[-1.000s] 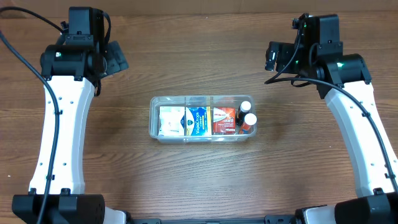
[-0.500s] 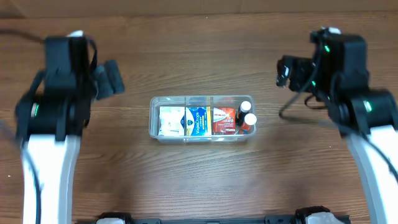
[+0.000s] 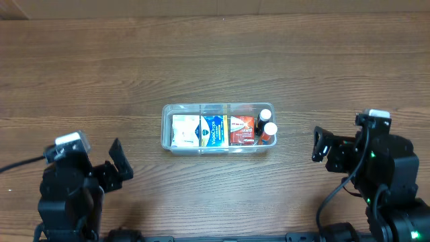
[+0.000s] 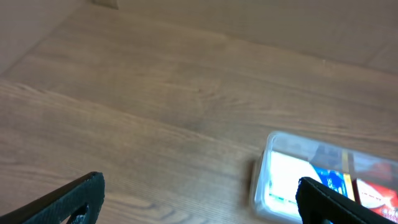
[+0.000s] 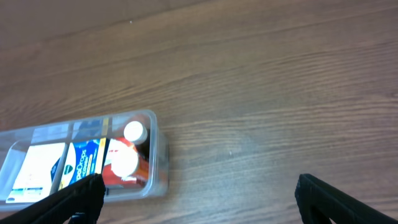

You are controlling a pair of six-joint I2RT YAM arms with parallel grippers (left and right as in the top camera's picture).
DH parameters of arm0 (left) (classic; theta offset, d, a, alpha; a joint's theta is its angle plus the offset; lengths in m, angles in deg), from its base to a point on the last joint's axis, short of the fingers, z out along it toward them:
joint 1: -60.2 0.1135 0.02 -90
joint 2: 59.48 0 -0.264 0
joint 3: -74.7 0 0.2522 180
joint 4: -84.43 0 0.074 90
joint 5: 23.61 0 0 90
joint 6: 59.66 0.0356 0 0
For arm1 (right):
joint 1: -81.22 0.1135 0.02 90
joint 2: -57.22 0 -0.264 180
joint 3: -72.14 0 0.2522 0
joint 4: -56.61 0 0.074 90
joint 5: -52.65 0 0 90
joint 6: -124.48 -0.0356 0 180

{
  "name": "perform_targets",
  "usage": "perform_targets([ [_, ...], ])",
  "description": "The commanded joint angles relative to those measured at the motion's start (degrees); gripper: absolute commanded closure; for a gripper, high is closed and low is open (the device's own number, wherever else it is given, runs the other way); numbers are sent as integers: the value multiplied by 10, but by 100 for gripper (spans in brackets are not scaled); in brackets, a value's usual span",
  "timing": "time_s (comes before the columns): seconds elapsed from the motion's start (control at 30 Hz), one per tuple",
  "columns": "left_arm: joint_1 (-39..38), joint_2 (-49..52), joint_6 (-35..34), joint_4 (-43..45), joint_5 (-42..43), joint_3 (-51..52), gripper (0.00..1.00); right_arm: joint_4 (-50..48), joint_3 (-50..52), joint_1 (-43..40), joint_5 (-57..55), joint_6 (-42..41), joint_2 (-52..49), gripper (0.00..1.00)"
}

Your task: Pack container

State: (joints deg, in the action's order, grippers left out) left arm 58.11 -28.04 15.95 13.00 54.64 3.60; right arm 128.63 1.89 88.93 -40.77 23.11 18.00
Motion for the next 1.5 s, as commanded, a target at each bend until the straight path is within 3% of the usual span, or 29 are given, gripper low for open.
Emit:
perform_targets([
  [0.0,6,-13,7,-42,-2,14,0,19,4,1,-6,-4,3,0],
  [0.37,6,-10,7,-144,-2,14,0,30,4,1,-18,-3,-3,0],
  [0.43,6,-10,7,-144,-2,14,0,30,4,1,-68,-4,-3,13],
  [0.47,6,-10,7,-144,-2,14,0,33,4,1,-73,-4,-3,0],
  [0.83,6,-10,7,-144,-2,14,0,70,12,1,-70,-4,32,0],
  [0.97,6,-10,7,-144,-2,14,0,-9,60,1,-63,20,109,0],
  [1.27,6,-10,7,-144,-2,14,0,-309,331,1,5,103,360,0],
  [1.47,6,-10,7,-144,-2,14,0,-520,469,1,12,118,390,0],
])
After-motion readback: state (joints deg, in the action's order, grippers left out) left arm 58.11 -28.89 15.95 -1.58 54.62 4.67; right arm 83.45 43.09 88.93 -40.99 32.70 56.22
